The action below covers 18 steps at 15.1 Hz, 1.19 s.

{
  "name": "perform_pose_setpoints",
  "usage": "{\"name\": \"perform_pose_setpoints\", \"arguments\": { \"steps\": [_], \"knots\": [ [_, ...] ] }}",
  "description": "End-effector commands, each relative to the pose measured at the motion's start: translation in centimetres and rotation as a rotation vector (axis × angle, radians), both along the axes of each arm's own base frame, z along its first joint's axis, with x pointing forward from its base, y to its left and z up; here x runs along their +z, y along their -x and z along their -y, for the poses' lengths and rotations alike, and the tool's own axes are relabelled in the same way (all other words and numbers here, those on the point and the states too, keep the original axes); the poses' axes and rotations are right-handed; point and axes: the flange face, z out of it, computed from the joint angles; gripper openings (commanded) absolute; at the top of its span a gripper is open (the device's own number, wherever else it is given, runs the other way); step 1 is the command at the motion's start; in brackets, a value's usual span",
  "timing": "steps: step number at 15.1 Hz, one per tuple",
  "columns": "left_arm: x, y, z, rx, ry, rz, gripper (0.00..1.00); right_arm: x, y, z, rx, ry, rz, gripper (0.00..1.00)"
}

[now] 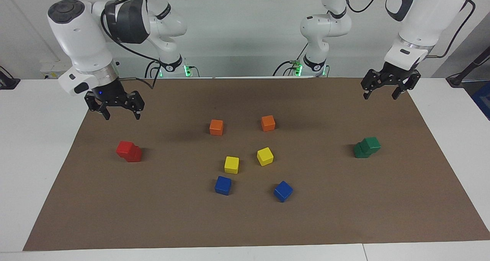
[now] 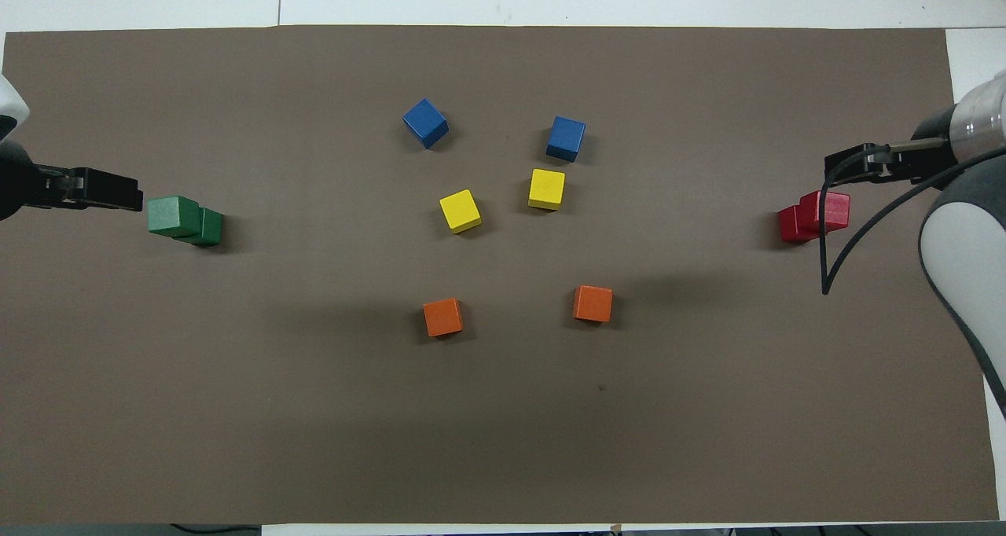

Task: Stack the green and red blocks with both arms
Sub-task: 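Open the right gripper and draw it back from the red stack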

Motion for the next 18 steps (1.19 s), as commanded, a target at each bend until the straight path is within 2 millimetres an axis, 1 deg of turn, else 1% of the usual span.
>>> {"name": "perform_pose_setpoints", "arguments": {
  "steps": [1,2,3,5,6,7,9,11,14,18],
  "knots": [
    [0.5,0.3,0.1,0.009,0.009,0.011,1.00,0.9,1.2,-0.1,0.033,-0.014,-0.035,1.00],
    [0.5,0.3,0.1,0.008,0.009,0.011,1.00,1.3,1.2,-0.2,0.057,-0.012,-0.033,1.00],
    [0.5,0.3,0.1,0.008,0.009,0.011,1.00,1.8,1.1,-1.4,0.082,-0.012,-0.028,1.00],
    [0.5,0.3,0.1,0.009,0.009,0.011,1.00,2.6,1.1,-1.7,0.085,-0.017,-0.040,1.00],
    [0.6,0.3,0.1,0.008,0.009,0.011,1.00,2.7,1.3,-1.7,0.085,-0.018,-0.051,1.00],
    [0.5,0.3,0.1,0.008,0.009,0.011,1.00,2.7,1.3,-1.6,0.083,-0.018,-0.053,1.00],
    [0.6,0.3,0.1,0.008,0.009,0.013,1.00,2.6,1.3,-0.5,0.061,-0.026,-0.055,1.00],
    [0.5,0.3,0.1,0.008,0.009,0.011,1.00,3.3,1.4,0.5,0.041,-0.045,-0.055,1.00],
    [0.5,0.3,0.0,0.009,0.009,0.011,1.00,3.1,1.4,0.4,0.041,-0.044,-0.062,1.00],
    [0.6,0.3,0.0,0.009,0.009,0.014,1.00,2.6,2.1,0.6,0.034,-0.060,-0.129,1.00]
  ]
}}
